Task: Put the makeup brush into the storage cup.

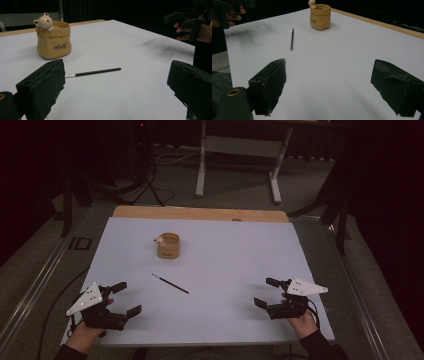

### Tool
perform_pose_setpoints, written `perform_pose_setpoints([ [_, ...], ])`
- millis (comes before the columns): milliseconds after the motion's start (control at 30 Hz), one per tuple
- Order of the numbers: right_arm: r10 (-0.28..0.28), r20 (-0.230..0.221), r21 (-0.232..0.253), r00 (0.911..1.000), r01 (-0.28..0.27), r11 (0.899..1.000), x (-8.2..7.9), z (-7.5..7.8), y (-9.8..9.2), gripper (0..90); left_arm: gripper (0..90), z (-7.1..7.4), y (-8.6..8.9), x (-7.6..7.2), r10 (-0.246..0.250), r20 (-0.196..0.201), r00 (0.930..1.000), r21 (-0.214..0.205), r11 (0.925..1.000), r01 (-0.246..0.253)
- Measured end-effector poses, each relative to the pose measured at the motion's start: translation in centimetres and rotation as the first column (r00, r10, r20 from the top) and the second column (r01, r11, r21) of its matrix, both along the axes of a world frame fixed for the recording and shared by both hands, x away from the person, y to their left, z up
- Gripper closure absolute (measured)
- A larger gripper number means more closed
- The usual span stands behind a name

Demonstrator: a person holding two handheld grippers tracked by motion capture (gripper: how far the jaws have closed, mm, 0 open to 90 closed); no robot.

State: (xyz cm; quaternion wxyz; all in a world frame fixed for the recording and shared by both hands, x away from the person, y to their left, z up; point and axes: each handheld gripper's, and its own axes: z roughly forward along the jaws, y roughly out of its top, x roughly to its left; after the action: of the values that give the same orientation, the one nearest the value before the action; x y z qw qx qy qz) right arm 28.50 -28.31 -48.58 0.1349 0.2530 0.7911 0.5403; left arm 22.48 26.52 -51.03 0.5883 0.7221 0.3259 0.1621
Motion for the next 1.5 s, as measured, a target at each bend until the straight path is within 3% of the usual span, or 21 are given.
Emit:
perform_pose_setpoints([
  [233, 0.010, -0.008, 0.001, 0.9999, -0.010, 1.000, 0.1, 0.0, 0.0, 12.7, 1.6, -0.1, 0.2, 0.0, 0.007, -0.015, 0.9999, -0.026, 0.9996, -0.007],
  [600, 0.014, -0.002, -0.005, 0.9999, -0.015, 1.000, 0.1, 0.0, 0.1, 12.7, 1.4, 0.0, 0.3, 0.0, 0.012, -0.027, 0.9996, -0.016, 0.9998, -0.012],
  [667, 0.018, -0.003, -0.008, 0.9998, -0.018, 1.000, 0.0, 0.0, 0.1, 12.8, 1.1, 0.3, 0.3, 0.1, 0.024, -0.058, 0.9980, -0.028, 0.9993, -0.026],
  [767, 0.016, 0.003, -0.011, 0.9999, -0.016, 1.000, 0.0, 0.1, 0.2, 12.8, 0.3, 0.5, 0.2, 0.2, 0.032, -0.075, 0.9967, -0.031, 0.9989, -0.035],
  [800, 0.015, 0.006, -0.008, 0.9999, -0.015, 1.000, -0.1, 0.1, 0.2, 12.8, 0.0, 1.0, 0.2, 0.2, 0.027, -0.091, 0.9955, -0.067, 0.9972, -0.033],
  [933, 0.014, 0.003, -0.007, 0.9999, -0.014, 1.000, -0.1, 0.1, 0.0, 12.8, 0.0, 1.7, 0.3, 0.3, 0.038, -0.094, 0.9948, -0.067, 0.9968, -0.045],
  [1067, 0.017, 0.008, -0.004, 0.9998, -0.016, 1.000, -0.1, 0.3, 0.2, 12.8, 0.0, 2.1, 0.3, 0.5, 0.036, -0.129, 0.9910, -0.060, 0.9973, -0.044],
  [1133, 0.017, 0.008, -0.004, 0.9998, -0.016, 1.000, -0.1, 0.3, 0.2, 12.8, 0.0, 2.1, 0.3, 0.5, 0.026, -0.137, 0.9903, -0.066, 0.9972, -0.035],
  [1167, 0.022, 0.000, -0.004, 0.9998, -0.022, 1.000, -0.1, 0.2, 0.3, 12.8, 0.0, 2.5, 0.2, 0.9, -0.021, -0.161, 0.9868, -0.060, 0.9981, 0.012],
  [1200, 0.023, 0.000, -0.001, 0.9997, -0.023, 1.000, -0.1, 0.2, 0.3, 12.7, 0.0, 2.6, 0.1, 0.9, -0.024, -0.163, 0.9863, -0.049, 0.9987, 0.016],
  [1400, 0.023, 0.009, 0.000, 0.9997, -0.023, 1.000, -0.1, 0.4, 0.4, 12.7, 0.0, 3.8, 0.1, 1.3, -0.075, -0.142, 0.9871, -0.036, 0.9969, 0.070],
  [1500, 0.024, 0.009, 0.001, 0.9997, -0.024, 1.000, -0.1, 0.4, 0.4, 12.8, 0.0, 4.2, 0.3, 1.5, -0.070, -0.127, 0.9895, -0.033, 0.9973, 0.066],
])
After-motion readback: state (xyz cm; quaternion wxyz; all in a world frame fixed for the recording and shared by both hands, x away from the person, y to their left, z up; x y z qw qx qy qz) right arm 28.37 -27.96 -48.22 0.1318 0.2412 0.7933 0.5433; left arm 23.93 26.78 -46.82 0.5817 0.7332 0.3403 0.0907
